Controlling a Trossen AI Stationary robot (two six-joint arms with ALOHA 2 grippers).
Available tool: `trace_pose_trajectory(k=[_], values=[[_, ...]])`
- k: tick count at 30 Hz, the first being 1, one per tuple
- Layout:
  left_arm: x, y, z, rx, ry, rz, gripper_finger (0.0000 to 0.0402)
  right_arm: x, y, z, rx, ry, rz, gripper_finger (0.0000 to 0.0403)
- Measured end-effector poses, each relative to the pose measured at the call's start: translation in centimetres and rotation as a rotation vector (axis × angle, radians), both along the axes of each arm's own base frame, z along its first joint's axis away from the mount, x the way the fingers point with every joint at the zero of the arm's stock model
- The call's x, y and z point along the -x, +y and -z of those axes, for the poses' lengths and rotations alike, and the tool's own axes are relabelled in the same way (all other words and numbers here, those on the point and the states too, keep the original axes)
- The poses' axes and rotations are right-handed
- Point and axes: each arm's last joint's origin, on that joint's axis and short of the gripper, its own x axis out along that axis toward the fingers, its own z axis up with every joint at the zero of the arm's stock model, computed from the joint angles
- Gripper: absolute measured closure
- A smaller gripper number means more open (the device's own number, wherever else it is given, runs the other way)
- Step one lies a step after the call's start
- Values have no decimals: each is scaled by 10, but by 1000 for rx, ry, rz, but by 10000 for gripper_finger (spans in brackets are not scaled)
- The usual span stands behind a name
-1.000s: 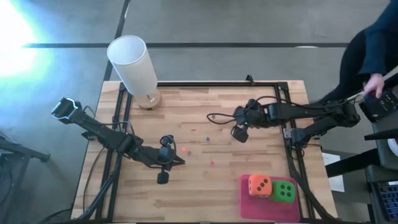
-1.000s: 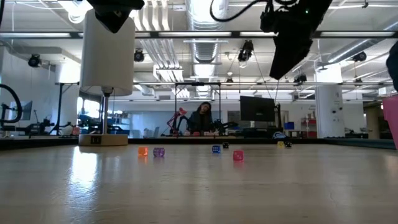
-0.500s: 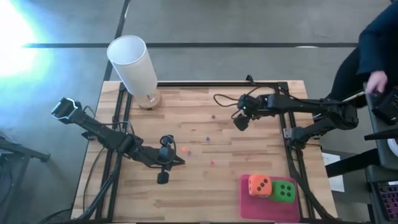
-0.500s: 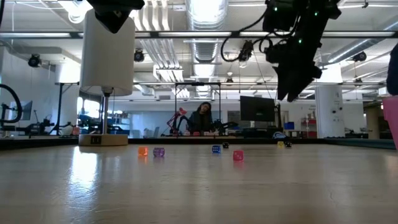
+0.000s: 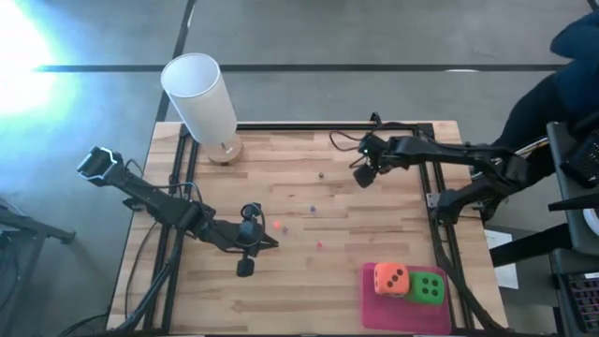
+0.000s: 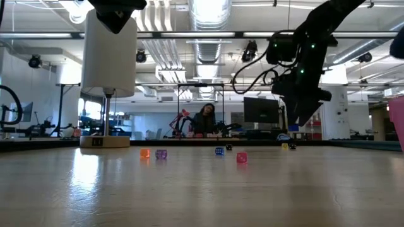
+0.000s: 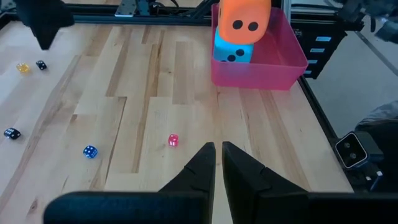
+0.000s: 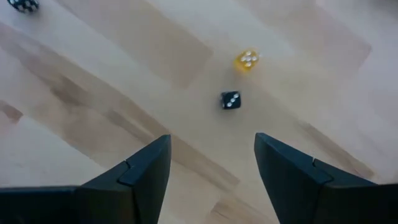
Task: Pick & Place Dice
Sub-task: Put right small black die into the bin
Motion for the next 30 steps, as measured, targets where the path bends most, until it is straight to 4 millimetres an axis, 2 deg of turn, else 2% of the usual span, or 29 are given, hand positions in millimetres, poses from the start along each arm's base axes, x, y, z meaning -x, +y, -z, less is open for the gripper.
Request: trace_pose_trajectory(k=[8, 21, 30], values=[[0, 0, 0, 0, 0, 0, 366, -9, -8, 22, -15, 71, -42, 177], [0, 0, 0, -1, 0, 0, 366, -10, -32, 39, 33, 110, 1, 178], [0, 0, 0, -1, 0, 0, 366, -13, -35, 52, 10, 142, -18, 195]])
